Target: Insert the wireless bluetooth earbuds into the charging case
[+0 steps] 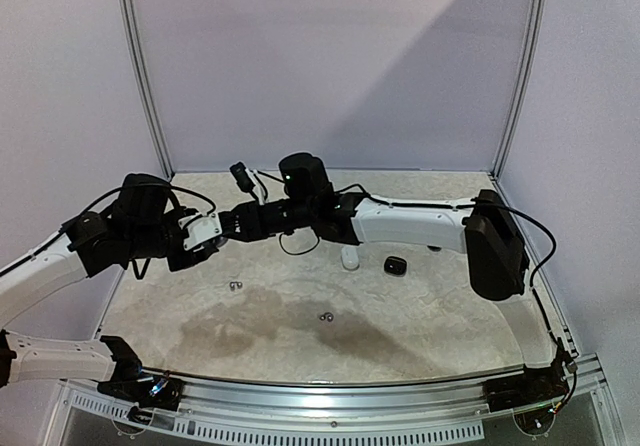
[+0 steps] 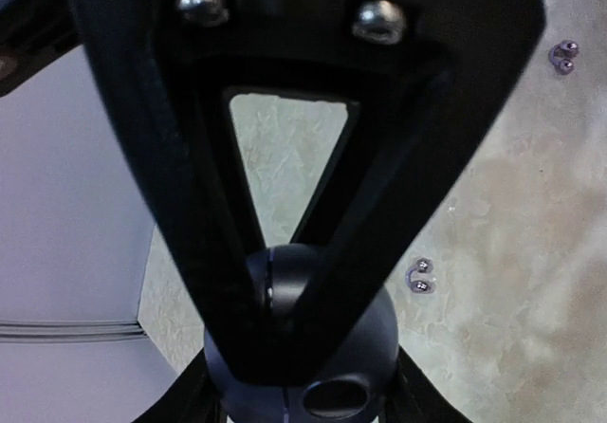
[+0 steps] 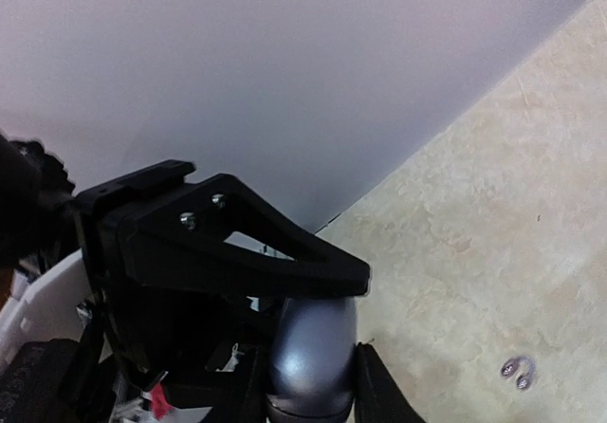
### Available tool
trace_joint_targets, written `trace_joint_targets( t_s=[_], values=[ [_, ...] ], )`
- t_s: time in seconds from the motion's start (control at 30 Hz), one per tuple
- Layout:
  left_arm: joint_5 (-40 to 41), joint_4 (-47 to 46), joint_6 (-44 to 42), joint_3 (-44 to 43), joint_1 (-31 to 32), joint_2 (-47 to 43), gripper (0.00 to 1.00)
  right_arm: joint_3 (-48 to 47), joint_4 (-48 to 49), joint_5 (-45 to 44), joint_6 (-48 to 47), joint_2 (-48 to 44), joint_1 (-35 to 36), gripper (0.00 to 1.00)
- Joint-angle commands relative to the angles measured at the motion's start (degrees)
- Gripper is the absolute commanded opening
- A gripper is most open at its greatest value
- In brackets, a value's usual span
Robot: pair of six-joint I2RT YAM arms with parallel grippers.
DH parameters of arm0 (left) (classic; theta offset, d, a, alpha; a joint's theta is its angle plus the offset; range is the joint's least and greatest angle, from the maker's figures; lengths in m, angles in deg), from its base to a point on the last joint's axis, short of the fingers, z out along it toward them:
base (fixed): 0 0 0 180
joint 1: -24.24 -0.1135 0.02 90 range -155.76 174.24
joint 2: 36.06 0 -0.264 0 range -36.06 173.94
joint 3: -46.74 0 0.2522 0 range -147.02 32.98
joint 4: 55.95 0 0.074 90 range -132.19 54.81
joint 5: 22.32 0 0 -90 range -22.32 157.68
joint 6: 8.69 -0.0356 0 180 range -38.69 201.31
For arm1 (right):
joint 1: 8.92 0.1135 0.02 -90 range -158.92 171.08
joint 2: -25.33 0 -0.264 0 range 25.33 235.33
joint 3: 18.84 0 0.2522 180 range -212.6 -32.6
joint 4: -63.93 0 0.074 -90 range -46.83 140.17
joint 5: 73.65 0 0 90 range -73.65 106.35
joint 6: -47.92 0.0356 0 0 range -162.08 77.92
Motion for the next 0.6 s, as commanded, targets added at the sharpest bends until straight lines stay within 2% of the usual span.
trace_joint_targets(
  t_s=[0.0,0.07,0.17,0.23,0.27,0.37,0.4,0.57],
  values=[
    [0.9,-2.6,1.9,0.3,1.2,-0.2,0.24,-1.5,-0.3,2.0,-0.4,1.5,0.3,0.16],
    [1.3,-2.5,3.1,0.3,1.2,-0.5,0.24,-1.6,-0.6,2.9,-0.7,1.5,0.2,0.02],
    [1.4,-2.2,3.9,0.4,1.1,-1.3,0.24,-1.9,-1.4,4.0,-1.8,1.1,-0.1,0.0],
    [1.4,-2.1,4.5,0.7,1.1,-1.8,0.29,-2.2,-1.7,4.7,-2.6,0.7,-0.4,0.0],
    [1.1,-2.0,5.1,0.7,1.0,-2.2,0.39,-2.2,-1.6,5.2,-2.8,0.5,-0.7,0.0],
    [-4.3,-0.1,8.7,0.8,-0.3,-4.7,0.93,-1.7,-0.9,5.4,-4.3,-0.9,-1.4,0.0],
    [-7.6,0.4,11.2,0.9,-1.4,-5.9,0.99,-1.5,-0.6,5.2,-5.3,-1.3,-1.6,0.0],
    [-32.0,2.2,26.3,4.0,-13.0,-13.9,0.99,-0.9,3.1,8.1,-10.8,-3.8,-1.8,0.0]
  ],
)
